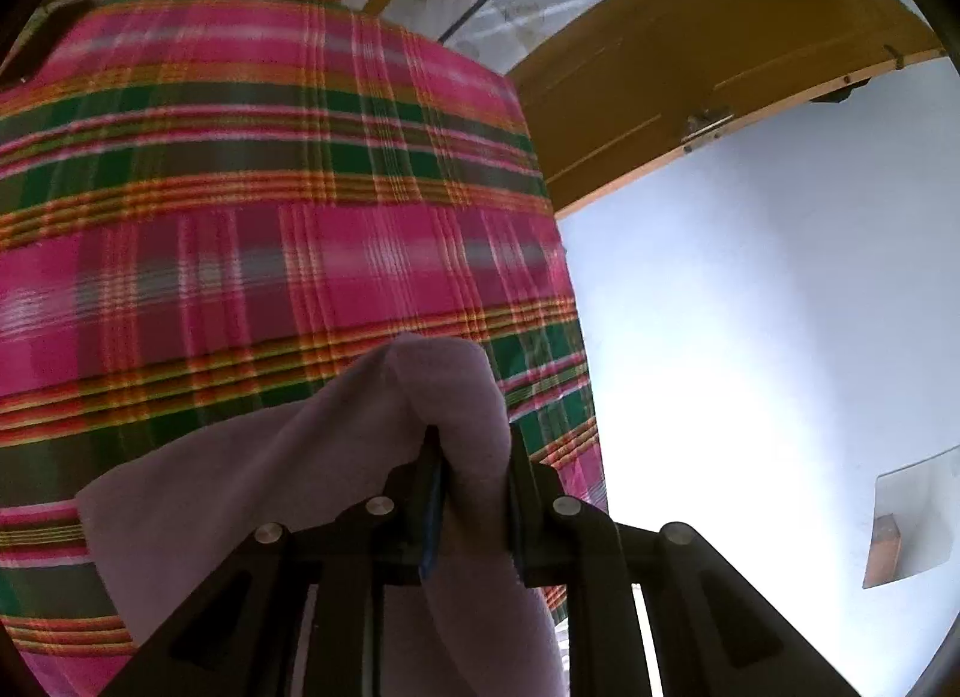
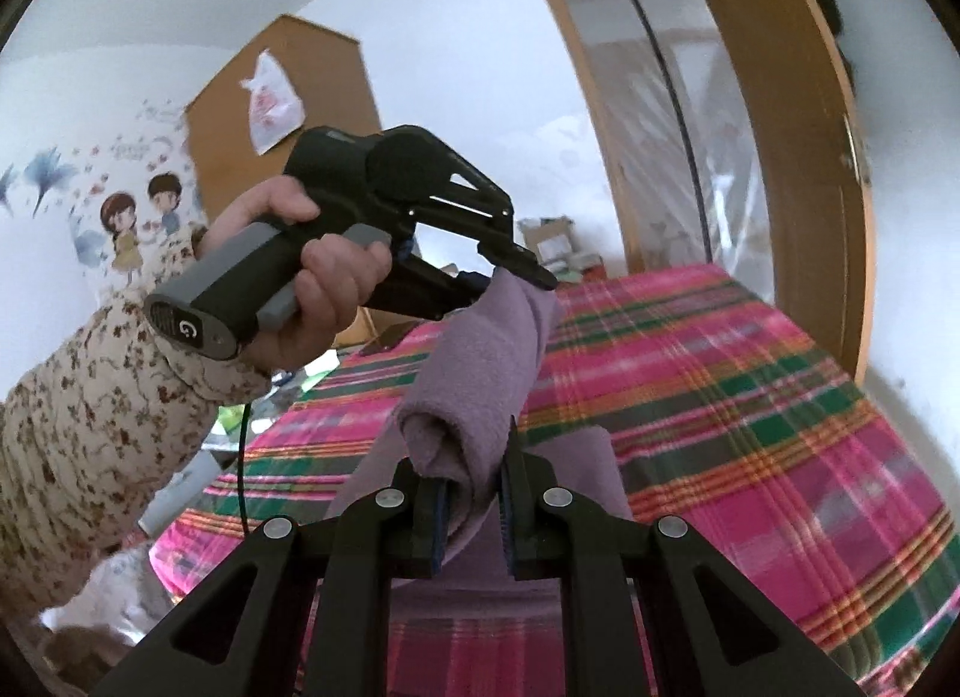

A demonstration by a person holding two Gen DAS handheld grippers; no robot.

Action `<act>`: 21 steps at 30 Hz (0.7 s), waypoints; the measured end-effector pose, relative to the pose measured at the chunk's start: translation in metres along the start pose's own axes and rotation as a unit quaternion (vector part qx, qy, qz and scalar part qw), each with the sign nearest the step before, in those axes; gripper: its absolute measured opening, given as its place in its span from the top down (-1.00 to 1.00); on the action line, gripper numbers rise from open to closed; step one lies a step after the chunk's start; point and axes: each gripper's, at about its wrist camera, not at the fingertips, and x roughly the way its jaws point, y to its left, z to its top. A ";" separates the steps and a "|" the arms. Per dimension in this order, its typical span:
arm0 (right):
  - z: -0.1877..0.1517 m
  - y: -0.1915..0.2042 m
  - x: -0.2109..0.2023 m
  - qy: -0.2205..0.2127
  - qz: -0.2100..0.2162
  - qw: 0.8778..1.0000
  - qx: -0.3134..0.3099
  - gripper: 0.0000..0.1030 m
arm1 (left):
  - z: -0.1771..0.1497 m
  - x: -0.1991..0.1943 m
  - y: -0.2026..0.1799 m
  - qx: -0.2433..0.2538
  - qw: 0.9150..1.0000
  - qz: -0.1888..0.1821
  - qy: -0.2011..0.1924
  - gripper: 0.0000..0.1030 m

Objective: Fold clothes
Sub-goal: 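Lift the garment with both grippers, folding it over itself, then lower the folded garment onto the bedspread with both grippers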

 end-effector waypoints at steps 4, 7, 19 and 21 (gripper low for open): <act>-0.006 -0.017 0.005 0.014 -0.018 1.000 0.019 0.73 | 0.009 0.026 0.007 -0.019 0.999 0.005 0.028 0.64; -0.012 -0.027 0.009 0.024 -0.025 0.999 0.031 0.73 | 0.013 0.043 0.011 -0.024 0.999 0.013 0.043 0.63; -0.033 -0.072 0.028 0.068 -0.052 0.992 0.089 0.71 | 0.023 0.096 0.037 -0.070 0.994 -0.001 0.081 0.55; -0.035 -0.076 0.031 0.071 -0.056 0.992 0.093 0.71 | 0.025 0.100 0.041 -0.074 0.994 -0.008 0.083 0.53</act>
